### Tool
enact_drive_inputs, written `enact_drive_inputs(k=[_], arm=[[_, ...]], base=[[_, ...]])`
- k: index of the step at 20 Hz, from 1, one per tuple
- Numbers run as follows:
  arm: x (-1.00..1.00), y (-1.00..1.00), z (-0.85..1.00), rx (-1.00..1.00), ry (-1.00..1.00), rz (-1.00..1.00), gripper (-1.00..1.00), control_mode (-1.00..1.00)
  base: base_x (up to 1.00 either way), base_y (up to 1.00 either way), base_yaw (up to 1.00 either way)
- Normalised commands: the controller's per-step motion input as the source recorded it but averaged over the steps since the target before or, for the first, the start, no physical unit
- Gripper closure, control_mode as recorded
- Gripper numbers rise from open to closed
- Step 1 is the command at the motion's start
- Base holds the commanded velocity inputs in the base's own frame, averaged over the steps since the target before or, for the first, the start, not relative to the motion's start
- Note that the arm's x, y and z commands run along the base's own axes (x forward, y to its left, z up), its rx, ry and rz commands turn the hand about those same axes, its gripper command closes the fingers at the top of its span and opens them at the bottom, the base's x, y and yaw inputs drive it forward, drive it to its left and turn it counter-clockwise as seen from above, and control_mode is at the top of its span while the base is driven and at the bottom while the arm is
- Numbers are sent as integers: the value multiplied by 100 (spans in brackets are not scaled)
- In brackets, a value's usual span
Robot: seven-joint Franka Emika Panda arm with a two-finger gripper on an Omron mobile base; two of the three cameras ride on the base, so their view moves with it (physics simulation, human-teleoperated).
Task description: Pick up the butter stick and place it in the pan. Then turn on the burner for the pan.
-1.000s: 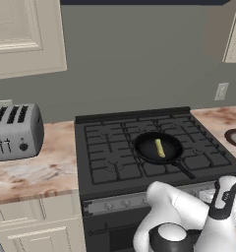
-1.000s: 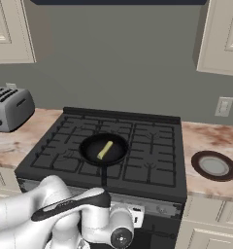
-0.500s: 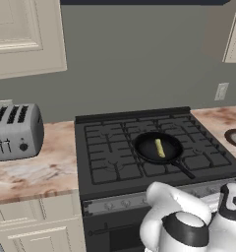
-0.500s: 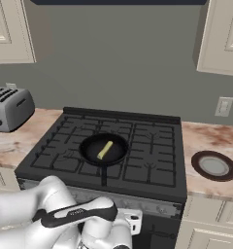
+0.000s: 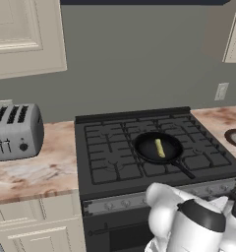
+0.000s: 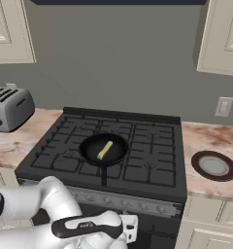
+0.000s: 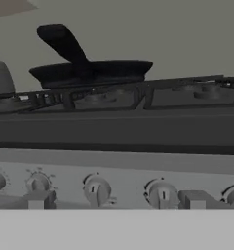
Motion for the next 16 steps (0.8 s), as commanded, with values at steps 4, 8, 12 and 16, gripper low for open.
enact_drive_inputs(k=[4,8,12,16], arm=[[-11,35,0,0,-11,0,-100,-100],[-4,38,0,0,-8,0,-100,-100],[0,38,0,0,-6,0,-100,-100],[4,36,0,0,-2,-2,-100,-100]], base=[[0,0,0],[0,0,0],[0,0,0],[0,0,0]])
